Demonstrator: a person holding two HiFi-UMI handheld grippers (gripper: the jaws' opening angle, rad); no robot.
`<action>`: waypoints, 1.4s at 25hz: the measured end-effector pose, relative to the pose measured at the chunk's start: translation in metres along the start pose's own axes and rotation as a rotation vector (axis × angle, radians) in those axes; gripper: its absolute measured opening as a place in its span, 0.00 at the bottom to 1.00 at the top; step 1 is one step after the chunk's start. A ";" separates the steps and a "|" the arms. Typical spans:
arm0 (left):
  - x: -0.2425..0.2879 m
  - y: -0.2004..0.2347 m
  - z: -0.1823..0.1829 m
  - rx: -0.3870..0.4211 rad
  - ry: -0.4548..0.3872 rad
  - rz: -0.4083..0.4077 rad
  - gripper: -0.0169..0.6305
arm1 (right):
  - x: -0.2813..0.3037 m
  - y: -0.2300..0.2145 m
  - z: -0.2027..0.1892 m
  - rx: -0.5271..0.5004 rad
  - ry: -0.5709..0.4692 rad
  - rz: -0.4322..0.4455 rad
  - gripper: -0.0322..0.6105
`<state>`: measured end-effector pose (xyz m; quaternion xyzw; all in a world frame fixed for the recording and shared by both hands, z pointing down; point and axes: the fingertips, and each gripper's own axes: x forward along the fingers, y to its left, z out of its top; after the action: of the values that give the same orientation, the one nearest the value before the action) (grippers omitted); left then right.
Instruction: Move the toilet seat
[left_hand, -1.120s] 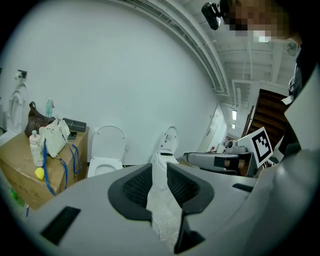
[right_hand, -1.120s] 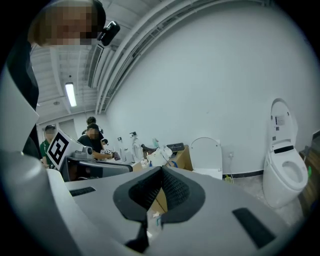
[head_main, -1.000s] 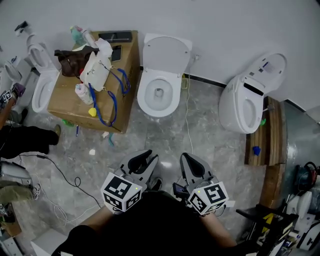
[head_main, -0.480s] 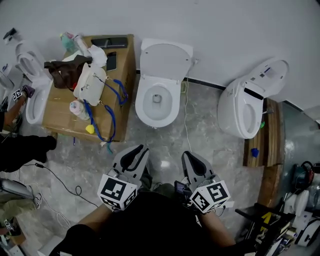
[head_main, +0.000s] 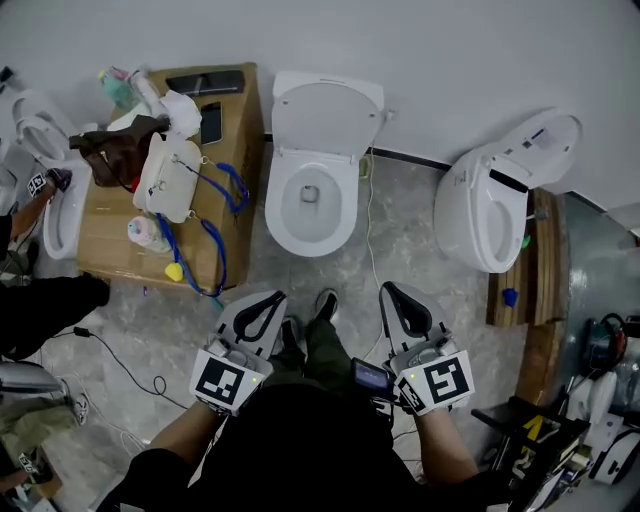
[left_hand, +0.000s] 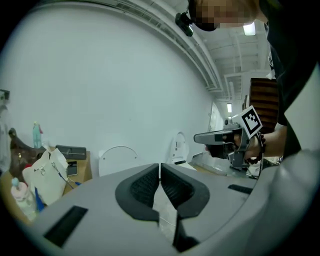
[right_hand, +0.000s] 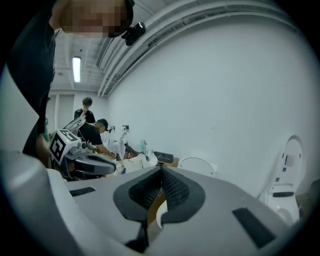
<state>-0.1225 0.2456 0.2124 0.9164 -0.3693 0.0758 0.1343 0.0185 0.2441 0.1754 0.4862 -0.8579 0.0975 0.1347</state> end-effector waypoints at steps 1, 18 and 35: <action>0.003 0.003 -0.004 0.008 0.012 0.009 0.07 | 0.005 -0.005 -0.007 0.031 0.008 0.001 0.09; 0.119 0.104 -0.069 -0.049 0.256 0.196 0.07 | 0.153 -0.135 -0.102 0.392 0.118 -0.026 0.09; 0.208 0.172 -0.186 -0.102 0.410 0.329 0.11 | 0.257 -0.181 -0.238 0.392 0.290 0.054 0.09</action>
<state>-0.1007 0.0466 0.4718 0.8016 -0.4817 0.2620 0.2382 0.0809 0.0158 0.4907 0.4606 -0.8070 0.3344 0.1570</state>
